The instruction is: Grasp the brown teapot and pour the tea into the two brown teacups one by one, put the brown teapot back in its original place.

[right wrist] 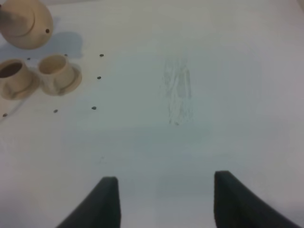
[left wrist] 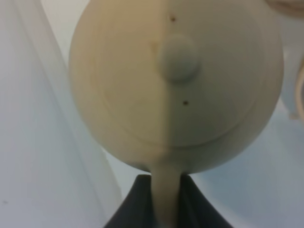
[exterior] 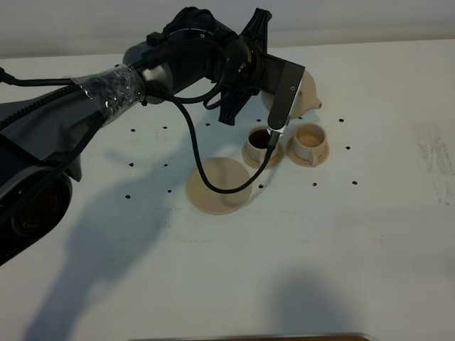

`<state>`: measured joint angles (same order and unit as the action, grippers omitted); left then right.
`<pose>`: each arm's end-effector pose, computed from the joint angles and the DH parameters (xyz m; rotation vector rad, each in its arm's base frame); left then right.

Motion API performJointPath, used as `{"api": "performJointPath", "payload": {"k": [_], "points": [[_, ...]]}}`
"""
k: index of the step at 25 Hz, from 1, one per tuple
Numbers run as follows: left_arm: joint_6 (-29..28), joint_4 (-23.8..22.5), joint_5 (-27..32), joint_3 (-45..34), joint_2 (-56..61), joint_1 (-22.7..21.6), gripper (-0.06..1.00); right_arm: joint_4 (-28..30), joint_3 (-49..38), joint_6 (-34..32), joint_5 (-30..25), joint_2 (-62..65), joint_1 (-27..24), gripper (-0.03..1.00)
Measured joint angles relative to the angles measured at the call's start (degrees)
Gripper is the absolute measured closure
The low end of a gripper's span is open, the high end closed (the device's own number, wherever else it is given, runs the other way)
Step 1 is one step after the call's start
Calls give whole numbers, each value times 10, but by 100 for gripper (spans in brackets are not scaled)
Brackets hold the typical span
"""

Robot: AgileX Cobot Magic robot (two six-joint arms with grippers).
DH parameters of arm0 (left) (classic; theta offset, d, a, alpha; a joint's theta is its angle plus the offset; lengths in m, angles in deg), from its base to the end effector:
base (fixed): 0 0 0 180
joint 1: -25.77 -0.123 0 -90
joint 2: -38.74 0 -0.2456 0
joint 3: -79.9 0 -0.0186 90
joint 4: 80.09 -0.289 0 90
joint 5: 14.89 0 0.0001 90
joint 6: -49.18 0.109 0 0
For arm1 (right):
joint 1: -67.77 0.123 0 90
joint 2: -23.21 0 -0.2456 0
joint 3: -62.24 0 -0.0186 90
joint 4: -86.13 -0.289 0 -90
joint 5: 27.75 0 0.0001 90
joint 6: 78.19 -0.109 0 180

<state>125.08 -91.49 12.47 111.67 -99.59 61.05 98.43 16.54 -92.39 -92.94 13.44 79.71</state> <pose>0.4502 -0.3064 0.1470 2.0608 1.2117 0.5390 0.0806 -0.0045 0.2900 0.0631 2.0852 0.0177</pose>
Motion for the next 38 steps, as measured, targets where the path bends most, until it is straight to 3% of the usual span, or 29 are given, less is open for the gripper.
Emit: {"api": "performJointPath", "payload": {"k": [18,38], "points": [[140,22,-4,0,0,-11,78,0,0,0,0,0,0,54],[240,30,-12,0,0,-11,78,0,0,0,0,0,0,54]]}}
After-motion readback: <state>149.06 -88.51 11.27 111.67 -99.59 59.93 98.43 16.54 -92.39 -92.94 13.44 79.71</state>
